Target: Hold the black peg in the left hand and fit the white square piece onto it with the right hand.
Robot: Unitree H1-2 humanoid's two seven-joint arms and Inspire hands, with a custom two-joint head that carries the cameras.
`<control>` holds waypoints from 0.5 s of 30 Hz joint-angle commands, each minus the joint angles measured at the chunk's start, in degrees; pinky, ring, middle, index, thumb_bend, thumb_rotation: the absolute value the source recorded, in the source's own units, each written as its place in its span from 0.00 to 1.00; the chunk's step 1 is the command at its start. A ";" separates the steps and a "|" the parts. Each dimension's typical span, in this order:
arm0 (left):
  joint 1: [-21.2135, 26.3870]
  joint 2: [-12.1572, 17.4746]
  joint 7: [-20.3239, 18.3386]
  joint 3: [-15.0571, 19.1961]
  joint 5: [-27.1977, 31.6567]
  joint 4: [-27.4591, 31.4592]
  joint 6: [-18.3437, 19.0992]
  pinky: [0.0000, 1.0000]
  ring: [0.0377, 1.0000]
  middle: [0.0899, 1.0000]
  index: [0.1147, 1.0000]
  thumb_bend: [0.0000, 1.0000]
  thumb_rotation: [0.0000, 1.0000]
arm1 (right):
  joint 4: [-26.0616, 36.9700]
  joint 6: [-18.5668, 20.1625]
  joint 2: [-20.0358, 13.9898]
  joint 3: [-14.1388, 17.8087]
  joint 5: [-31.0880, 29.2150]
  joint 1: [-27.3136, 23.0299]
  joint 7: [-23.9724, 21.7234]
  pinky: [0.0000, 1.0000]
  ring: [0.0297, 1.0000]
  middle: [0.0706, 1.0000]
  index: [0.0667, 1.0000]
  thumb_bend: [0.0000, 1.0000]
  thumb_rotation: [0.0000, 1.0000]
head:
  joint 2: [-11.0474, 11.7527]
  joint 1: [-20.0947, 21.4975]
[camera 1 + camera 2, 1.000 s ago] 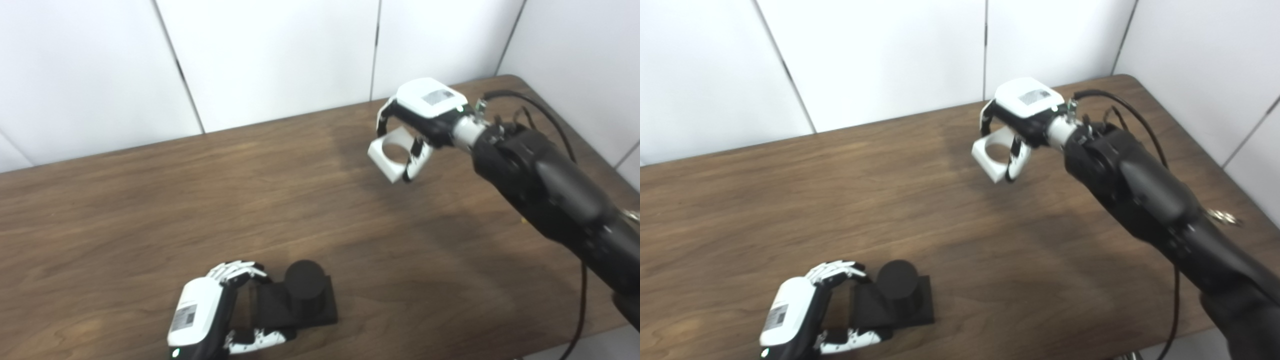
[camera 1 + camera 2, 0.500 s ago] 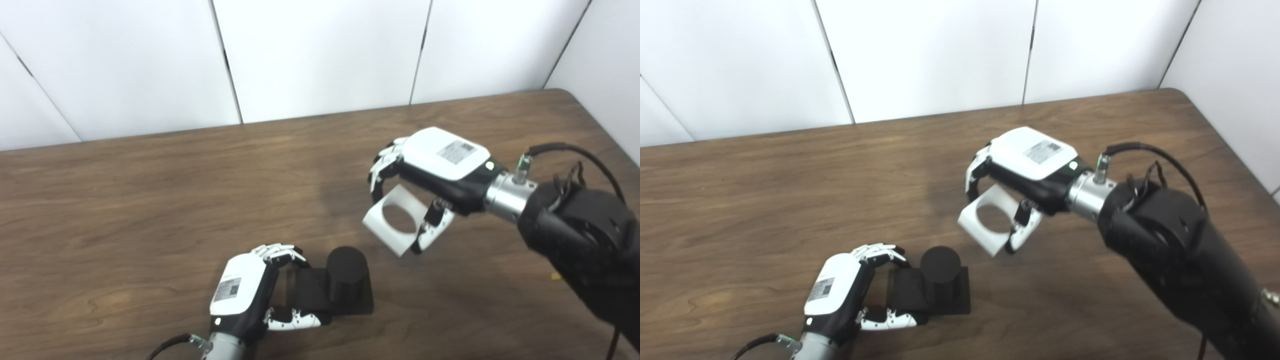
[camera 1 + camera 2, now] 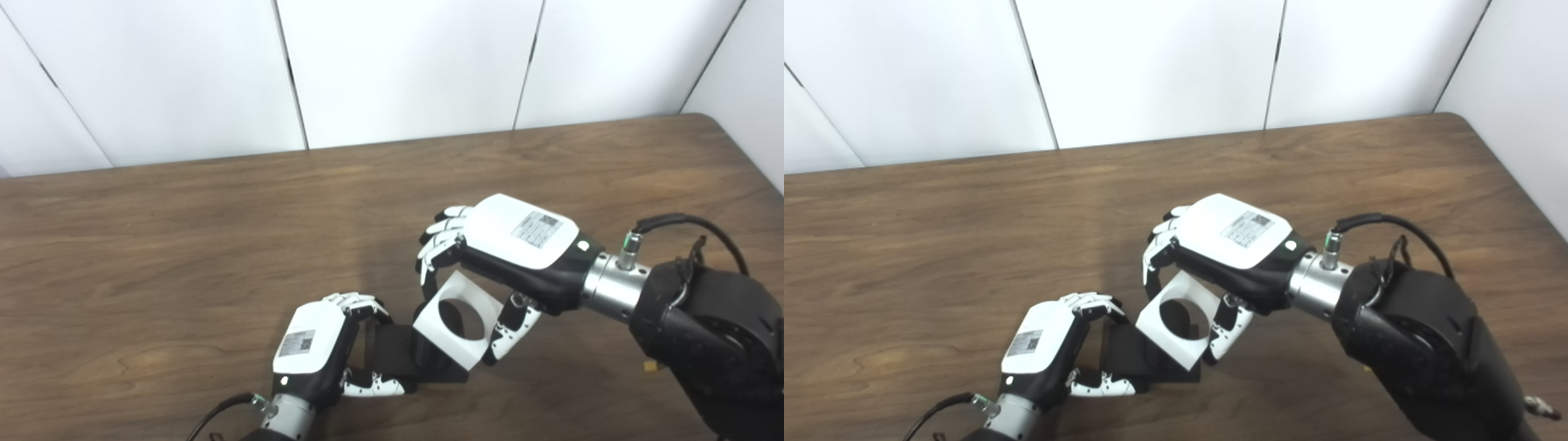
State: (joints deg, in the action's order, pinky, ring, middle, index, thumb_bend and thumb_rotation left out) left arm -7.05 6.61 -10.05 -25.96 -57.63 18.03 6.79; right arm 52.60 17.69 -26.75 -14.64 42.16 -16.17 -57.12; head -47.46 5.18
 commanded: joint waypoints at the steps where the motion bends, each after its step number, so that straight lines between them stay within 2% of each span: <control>1: -0.38 0.77 -3.38 -0.75 -1.74 -1.02 1.84 0.83 0.81 0.74 0.42 0.52 0.05 | 1.69 0.42 0.54 1.04 0.62 -2.08 -0.07 0.90 0.84 0.71 0.45 0.52 0.13 | -0.06 0.02; 8: 0.18 1.72 -4.83 -2.09 -5.63 -1.07 2.08 0.84 0.81 0.74 0.42 0.52 0.05 | 0.25 -1.38 0.49 1.00 0.29 -1.06 0.23 0.89 0.85 0.72 0.45 0.52 0.13 | -0.33 -0.17; 15: 0.42 2.01 -5.48 -2.74 -6.62 -0.63 2.55 0.84 0.81 0.74 0.42 0.52 0.05 | -1.24 -2.40 0.42 1.02 0.70 0.17 1.16 0.88 0.85 0.72 0.45 0.52 0.13 | -0.55 -0.29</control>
State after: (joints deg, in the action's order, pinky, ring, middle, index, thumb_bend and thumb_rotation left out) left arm -5.81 7.59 -12.10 -27.84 -61.89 18.69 8.39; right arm 51.09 16.75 -26.02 -14.47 42.29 -14.89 -57.51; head -47.81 4.83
